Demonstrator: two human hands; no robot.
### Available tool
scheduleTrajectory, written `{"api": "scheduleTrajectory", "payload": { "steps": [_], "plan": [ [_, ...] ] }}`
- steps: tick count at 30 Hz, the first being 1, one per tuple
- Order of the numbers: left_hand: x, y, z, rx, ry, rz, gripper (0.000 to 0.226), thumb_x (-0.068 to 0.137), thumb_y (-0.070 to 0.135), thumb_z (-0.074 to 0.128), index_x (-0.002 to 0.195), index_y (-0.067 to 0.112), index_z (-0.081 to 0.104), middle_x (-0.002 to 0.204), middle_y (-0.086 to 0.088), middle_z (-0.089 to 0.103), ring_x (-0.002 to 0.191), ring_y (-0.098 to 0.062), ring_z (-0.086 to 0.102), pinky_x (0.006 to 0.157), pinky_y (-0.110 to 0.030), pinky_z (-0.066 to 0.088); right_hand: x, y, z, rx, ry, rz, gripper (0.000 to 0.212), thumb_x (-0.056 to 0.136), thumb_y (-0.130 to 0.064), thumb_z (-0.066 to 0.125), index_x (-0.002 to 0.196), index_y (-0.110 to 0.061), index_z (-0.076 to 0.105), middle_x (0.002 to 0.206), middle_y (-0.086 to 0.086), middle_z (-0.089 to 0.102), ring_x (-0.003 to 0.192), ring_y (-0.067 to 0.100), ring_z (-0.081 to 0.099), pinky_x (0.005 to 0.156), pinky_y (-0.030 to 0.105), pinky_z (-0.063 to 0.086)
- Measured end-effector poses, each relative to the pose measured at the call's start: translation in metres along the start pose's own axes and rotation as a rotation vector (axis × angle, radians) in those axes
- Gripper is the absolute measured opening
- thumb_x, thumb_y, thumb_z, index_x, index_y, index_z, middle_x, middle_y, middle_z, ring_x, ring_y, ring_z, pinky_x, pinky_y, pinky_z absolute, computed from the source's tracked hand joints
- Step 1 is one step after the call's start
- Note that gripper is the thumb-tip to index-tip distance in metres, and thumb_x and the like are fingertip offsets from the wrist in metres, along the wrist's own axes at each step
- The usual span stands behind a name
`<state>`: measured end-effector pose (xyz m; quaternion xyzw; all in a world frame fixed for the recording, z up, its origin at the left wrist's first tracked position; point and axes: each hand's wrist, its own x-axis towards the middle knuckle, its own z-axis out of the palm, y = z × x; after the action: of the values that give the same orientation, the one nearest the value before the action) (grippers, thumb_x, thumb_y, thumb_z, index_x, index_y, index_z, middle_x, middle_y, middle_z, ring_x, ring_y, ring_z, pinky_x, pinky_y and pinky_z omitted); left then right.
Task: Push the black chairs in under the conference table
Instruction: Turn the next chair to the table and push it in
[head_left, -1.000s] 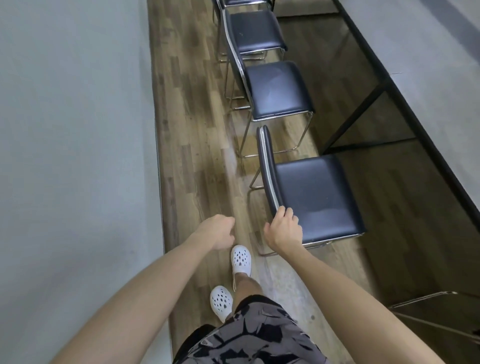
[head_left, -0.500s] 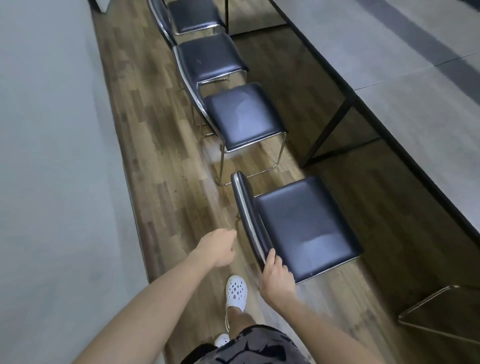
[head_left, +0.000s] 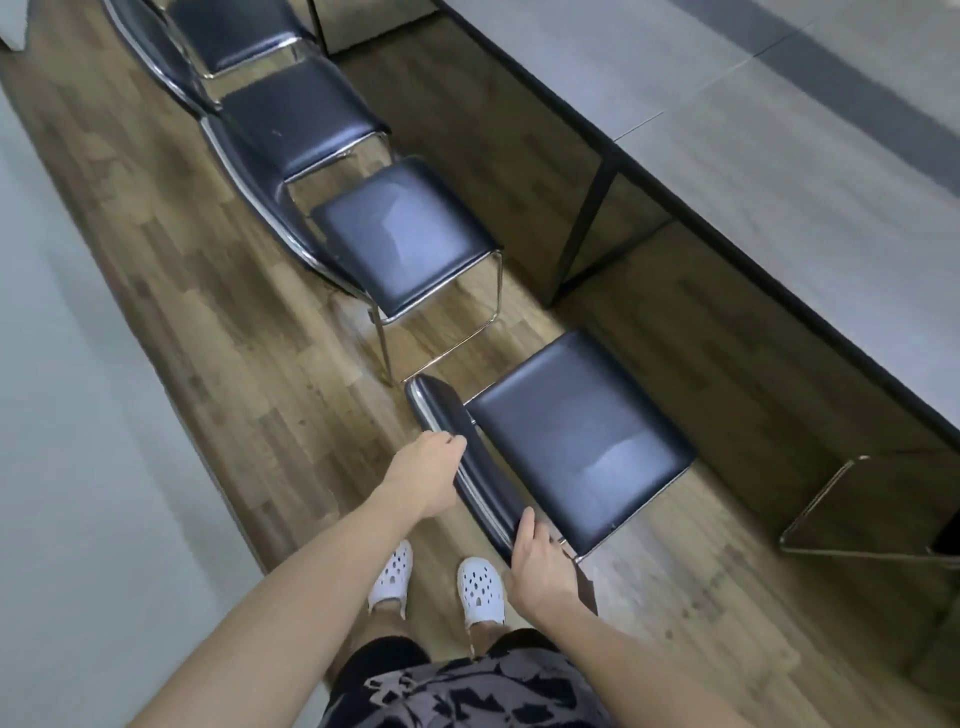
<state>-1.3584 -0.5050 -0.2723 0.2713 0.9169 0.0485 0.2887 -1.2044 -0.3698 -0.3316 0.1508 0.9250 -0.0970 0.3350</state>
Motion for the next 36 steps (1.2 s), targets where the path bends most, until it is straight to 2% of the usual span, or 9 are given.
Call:
{"api": "scheduleTrajectory", "payload": {
  "steps": [5,11,15,19,23,29,32,36],
  "plan": [
    [0.026,-0.005,-0.002,0.139,-0.045,0.156,0.038,0.084,0.011,0.058,0.121,0.016,0.05,0.12,-0.003,0.055,0.114,-0.023,0.05,0.093,-0.034,0.049,0.001,-0.002,0.002,0.092,0.001,0.119,0.073,0.087,-0.025,0.058,0.146,-0.01,0.018,0.132,0.013,0.044,0.11,0.03,0.055,0.084,0.036,0.048],
    [0.045,-0.02,-0.005,0.333,-0.057,0.384,0.032,0.082,0.006,0.055,0.113,0.016,0.054,0.114,-0.002,0.055,0.112,-0.021,0.05,0.095,-0.028,0.039,0.0,-0.015,0.011,0.214,0.056,0.285,0.056,0.082,-0.016,0.054,0.134,-0.015,0.034,0.124,0.006,0.053,0.112,0.028,0.053,0.094,0.036,0.043],
    [0.059,-0.031,-0.003,0.438,-0.102,0.521,0.044,0.083,0.009,0.055,0.126,0.016,0.049,0.123,-0.001,0.052,0.119,-0.021,0.045,0.107,-0.033,0.032,0.003,-0.02,0.017,0.271,0.111,0.363,0.06,0.073,-0.01,0.06,0.13,-0.016,0.042,0.118,0.003,0.057,0.112,0.026,0.054,0.095,0.036,0.042],
    [0.074,-0.036,0.002,0.533,-0.141,0.593,0.057,0.084,0.011,0.057,0.139,0.017,0.041,0.135,-0.001,0.047,0.132,-0.021,0.038,0.116,-0.037,0.023,0.007,-0.025,0.025,0.312,0.182,0.445,0.051,0.066,-0.003,0.059,0.116,-0.013,0.052,0.105,0.005,0.063,0.102,0.028,0.059,0.086,0.036,0.044],
    [0.084,-0.036,0.007,0.582,-0.161,0.639,0.056,0.083,0.01,0.058,0.137,0.017,0.041,0.134,0.0,0.048,0.129,-0.02,0.04,0.116,-0.037,0.022,0.009,-0.028,0.024,0.356,0.203,0.51,0.043,0.068,-0.004,0.059,0.109,-0.014,0.052,0.103,0.003,0.061,0.101,0.026,0.058,0.087,0.035,0.041],
    [0.095,-0.036,0.016,0.639,-0.192,0.664,0.065,0.082,0.006,0.063,0.141,0.018,0.038,0.142,0.0,0.045,0.135,-0.02,0.037,0.118,-0.037,0.02,0.011,-0.03,0.022,0.416,0.205,0.58,0.038,0.071,-0.005,0.06,0.105,-0.016,0.046,0.105,0.0,0.06,0.105,0.023,0.055,0.092,0.033,0.035],
    [0.101,-0.037,0.021,0.687,-0.196,0.681,0.067,0.079,0.005,0.066,0.138,0.019,0.039,0.137,-0.001,0.047,0.131,-0.021,0.041,0.115,-0.037,0.023,0.012,-0.03,0.021,0.416,0.196,0.583,0.039,0.072,-0.003,0.06,0.105,-0.017,0.045,0.105,0.0,0.06,0.105,0.023,0.055,0.095,0.033,0.034],
    [0.105,-0.039,0.026,0.686,-0.158,0.678,0.054,0.073,0.007,0.069,0.12,0.02,0.047,0.108,0.002,0.054,0.108,-0.021,0.051,0.1,-0.034,0.035,0.012,-0.03,0.02,0.404,0.201,0.577,0.041,0.071,0.0,0.061,0.106,-0.016,0.046,0.104,0.0,0.06,0.103,0.022,0.056,0.094,0.032,0.035]
  ]
}}
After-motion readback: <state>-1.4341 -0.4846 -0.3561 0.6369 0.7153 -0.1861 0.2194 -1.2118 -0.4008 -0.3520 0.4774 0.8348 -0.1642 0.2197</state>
